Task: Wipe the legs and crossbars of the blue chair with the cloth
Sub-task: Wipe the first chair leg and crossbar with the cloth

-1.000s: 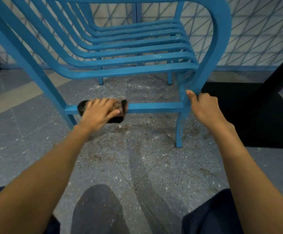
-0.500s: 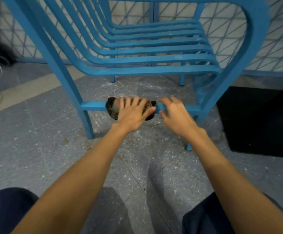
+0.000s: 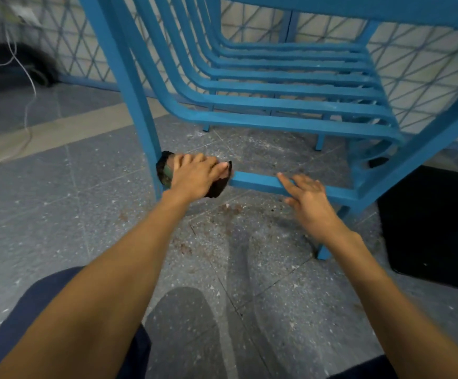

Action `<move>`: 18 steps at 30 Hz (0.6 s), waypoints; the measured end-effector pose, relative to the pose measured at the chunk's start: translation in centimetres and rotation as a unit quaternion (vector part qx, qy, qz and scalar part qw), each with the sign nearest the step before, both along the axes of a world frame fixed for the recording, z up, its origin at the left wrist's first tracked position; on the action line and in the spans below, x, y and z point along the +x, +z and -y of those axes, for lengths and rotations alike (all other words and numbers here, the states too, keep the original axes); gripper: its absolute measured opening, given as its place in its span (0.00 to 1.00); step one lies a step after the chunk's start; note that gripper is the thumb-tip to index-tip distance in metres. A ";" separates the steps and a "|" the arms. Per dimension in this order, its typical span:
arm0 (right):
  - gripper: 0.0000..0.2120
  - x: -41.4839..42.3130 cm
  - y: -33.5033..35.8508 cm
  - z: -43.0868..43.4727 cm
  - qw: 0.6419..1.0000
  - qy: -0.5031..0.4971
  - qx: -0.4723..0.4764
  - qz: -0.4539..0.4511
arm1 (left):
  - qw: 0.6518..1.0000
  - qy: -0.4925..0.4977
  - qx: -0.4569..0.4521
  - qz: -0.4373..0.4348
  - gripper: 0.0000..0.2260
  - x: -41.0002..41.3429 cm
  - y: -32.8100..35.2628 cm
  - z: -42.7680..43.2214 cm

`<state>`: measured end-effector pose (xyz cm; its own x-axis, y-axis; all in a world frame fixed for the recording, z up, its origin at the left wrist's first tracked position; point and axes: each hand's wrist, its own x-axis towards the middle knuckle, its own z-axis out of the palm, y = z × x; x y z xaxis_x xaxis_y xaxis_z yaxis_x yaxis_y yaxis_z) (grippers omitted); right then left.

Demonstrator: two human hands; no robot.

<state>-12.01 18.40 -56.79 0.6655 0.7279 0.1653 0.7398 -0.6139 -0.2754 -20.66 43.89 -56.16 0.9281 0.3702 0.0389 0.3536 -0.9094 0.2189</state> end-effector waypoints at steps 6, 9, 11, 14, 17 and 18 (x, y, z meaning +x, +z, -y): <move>0.25 0.1 1.0 0.0 1.000 -0.007 0.017 -0.018 | 0.993 -0.093 0.024 0.063 0.21 2.2 -0.7 9.2; 0.21 0.0 0.9 0.2 0.999 -0.004 0.042 -0.006 | 0.973 -0.172 0.077 0.137 0.22 1.0 -1.8 7.2; 0.21 0.3 0.6 0.2 0.999 0.001 0.052 0.001 | 0.969 -0.178 0.105 0.132 0.24 0.1 -2.3 4.2; 0.22 0.5 0.4 0.2 0.998 0.009 0.063 0.009 | 0.977 -0.141 0.110 0.119 0.23 -1.4 -2.3 0.2; 0.22 0.4 0.1 0.5 0.998 -0.002 0.063 0.001 | 0.973 -0.147 0.075 0.162 0.18 -2.5 -2.4 -1.0; 0.23 0.3 0.0 0.6 0.998 -0.006 0.062 -0.001 | 0.971 -0.147 0.050 0.180 0.18 -2.7 -2.4 -0.7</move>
